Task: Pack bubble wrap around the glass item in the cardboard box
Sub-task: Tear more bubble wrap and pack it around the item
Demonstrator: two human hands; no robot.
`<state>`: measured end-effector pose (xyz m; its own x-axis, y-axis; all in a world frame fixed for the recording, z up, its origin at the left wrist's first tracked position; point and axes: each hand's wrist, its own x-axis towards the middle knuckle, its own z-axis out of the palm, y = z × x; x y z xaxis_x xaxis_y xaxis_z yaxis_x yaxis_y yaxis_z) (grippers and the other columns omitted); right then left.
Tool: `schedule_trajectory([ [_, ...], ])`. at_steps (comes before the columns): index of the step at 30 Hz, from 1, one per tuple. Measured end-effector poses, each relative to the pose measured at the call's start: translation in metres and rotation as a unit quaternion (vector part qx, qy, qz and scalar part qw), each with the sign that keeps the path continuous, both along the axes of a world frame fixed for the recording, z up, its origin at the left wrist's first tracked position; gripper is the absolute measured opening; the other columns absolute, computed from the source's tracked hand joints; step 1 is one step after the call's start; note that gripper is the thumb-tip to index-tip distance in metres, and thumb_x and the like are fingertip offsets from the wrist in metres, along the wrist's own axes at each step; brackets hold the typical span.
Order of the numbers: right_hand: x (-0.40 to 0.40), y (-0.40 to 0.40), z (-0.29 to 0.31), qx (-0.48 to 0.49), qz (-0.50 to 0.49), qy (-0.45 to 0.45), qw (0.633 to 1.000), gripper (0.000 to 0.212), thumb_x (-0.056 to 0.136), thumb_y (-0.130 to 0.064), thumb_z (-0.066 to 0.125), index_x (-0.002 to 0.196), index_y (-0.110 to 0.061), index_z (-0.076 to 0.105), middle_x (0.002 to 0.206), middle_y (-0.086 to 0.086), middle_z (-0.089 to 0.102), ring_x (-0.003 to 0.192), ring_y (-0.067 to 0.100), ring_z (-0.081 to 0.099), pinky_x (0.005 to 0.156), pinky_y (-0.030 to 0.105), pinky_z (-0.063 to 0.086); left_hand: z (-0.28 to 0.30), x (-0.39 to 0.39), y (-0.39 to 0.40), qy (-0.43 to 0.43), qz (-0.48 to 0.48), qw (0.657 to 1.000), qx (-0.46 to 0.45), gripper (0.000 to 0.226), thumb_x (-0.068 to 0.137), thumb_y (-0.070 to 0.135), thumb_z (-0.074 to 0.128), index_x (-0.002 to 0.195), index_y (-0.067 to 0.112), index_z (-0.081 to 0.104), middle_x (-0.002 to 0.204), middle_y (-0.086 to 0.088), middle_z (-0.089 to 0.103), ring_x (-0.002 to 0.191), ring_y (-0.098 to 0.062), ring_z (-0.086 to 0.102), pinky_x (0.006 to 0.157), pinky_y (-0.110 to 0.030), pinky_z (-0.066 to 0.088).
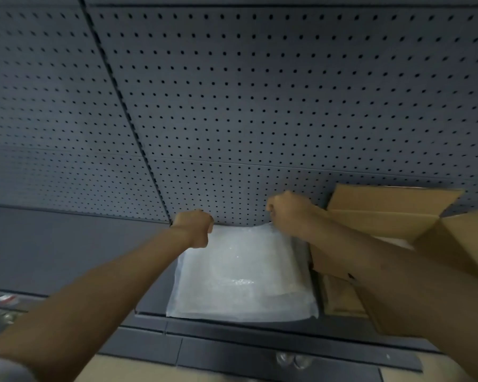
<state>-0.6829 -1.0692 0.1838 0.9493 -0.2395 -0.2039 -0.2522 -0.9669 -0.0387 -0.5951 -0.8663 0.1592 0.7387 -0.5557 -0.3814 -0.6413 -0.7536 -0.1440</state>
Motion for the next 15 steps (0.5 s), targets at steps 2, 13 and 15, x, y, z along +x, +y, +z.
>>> schedule_trajectory([
  [2, 0.003, 0.014, -0.018, 0.029, 0.006, 0.005, 1.000, 0.029, 0.092, 0.001, 0.044, 0.109, -0.006, 0.067, 0.110, 0.012, 0.067, 0.085, 0.021, 0.061, 0.066, 0.025, 0.046, -0.010, 0.001, 0.004, 0.012, 0.000, 1.000, -0.002, 0.038, 0.086, 0.018, 0.061, 0.123, 0.025, 0.058, 0.119, 0.003, 0.062, 0.109, -0.018, 0.060, 0.081, -0.030, 0.049],
  [13, 0.006, 0.051, -0.128, 0.026, -0.101, 0.123, 0.987, 0.044, 0.089, -0.019, 0.055, 0.132, -0.010, 0.046, 0.136, 0.014, 0.040, 0.124, 0.031, 0.039, 0.100, 0.038, 0.040, -0.098, 0.006, 0.006, 0.131, 0.006, 0.991, -0.014, 0.051, 0.087, 0.010, 0.057, 0.135, 0.024, 0.050, 0.133, -0.002, 0.051, 0.114, -0.022, 0.058, 0.078, -0.026, 0.042],
  [15, 0.006, 0.045, -0.146, 0.016, -0.141, 0.147, 0.979, 0.050, 0.090, -0.023, 0.057, 0.137, -0.013, 0.041, 0.143, 0.015, 0.031, 0.130, 0.034, 0.032, 0.105, 0.041, 0.035, -0.114, 0.010, 0.000, 0.152, -0.006, 0.988, -0.039, 0.056, 0.087, 0.011, 0.058, 0.139, 0.025, 0.045, 0.137, -0.005, 0.046, 0.120, -0.024, 0.052, 0.088, -0.029, 0.045],
])
